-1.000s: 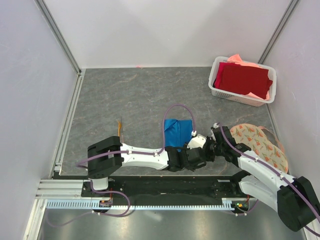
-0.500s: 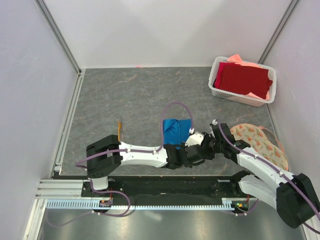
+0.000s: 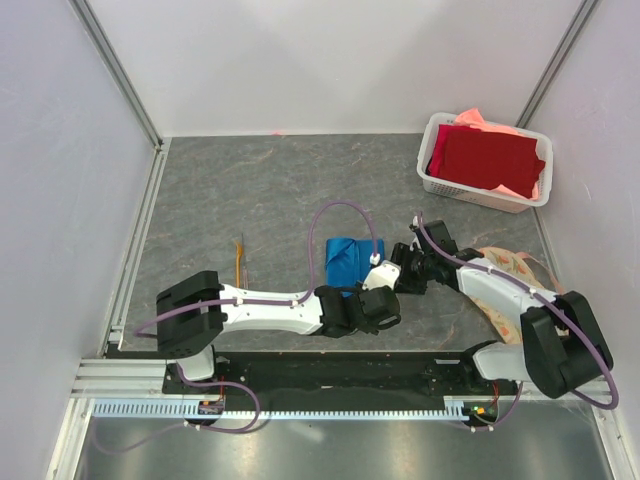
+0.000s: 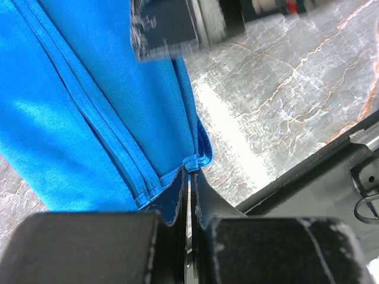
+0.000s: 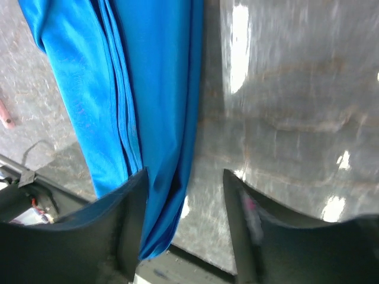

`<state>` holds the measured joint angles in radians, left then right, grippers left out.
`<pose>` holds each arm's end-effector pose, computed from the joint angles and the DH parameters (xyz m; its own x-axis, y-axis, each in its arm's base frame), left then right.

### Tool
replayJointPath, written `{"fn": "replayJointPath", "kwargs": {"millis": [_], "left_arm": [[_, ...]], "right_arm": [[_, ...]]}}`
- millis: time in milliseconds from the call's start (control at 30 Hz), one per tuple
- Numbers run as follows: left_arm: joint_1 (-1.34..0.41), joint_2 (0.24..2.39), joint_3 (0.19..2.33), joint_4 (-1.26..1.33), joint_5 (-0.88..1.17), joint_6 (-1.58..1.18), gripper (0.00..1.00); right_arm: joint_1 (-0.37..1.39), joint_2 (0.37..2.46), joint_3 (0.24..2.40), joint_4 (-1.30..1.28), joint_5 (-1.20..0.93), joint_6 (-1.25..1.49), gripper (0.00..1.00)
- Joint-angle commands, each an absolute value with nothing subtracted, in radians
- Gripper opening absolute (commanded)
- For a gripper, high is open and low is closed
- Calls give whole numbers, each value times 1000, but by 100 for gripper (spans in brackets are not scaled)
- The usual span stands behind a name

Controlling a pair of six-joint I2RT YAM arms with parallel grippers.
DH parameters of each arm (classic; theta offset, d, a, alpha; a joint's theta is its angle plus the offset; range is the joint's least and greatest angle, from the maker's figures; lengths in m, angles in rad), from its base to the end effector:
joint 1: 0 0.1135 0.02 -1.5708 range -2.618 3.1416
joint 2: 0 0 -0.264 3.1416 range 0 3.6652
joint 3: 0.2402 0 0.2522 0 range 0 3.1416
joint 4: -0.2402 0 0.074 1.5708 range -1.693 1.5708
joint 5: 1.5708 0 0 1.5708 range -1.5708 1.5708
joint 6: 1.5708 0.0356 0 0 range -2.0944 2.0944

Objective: Fold the napkin into a case and place the utensils inside
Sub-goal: Pick up the 2/3-rectangle-folded napkin at the center of the board.

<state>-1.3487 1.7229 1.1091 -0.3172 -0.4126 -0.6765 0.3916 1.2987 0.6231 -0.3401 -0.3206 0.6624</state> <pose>0.0929 -0.3465 0.1969 -0.6642 0.3377 -0.6669 0.5450 0.8293 -0.1229 0.2125 0.0999 0.1698 -0.9366 0.2448 -0.2509 0.0764 0.8412 0.5353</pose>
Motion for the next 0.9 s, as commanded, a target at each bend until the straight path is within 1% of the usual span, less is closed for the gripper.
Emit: {"fn": "replayJointPath", "kwargs": {"millis": [0,267,600,867], "left_arm": [[-1351,1661,1101,-311,-420,-707,2],[-1351,1667,1103,-308,-405,-703,2],[-1351,1672,1097,-298,-387,-703,2],[-1351,1632,1065,-299,-387,-712,2]], "right_arm": [[370,1344,672,-259,-330,586,54],[331,1492,690,-138,-394,545,44],[299,1575,698,-31,-419,541,43],[278,1660,724,23,-457,543,43]]}}
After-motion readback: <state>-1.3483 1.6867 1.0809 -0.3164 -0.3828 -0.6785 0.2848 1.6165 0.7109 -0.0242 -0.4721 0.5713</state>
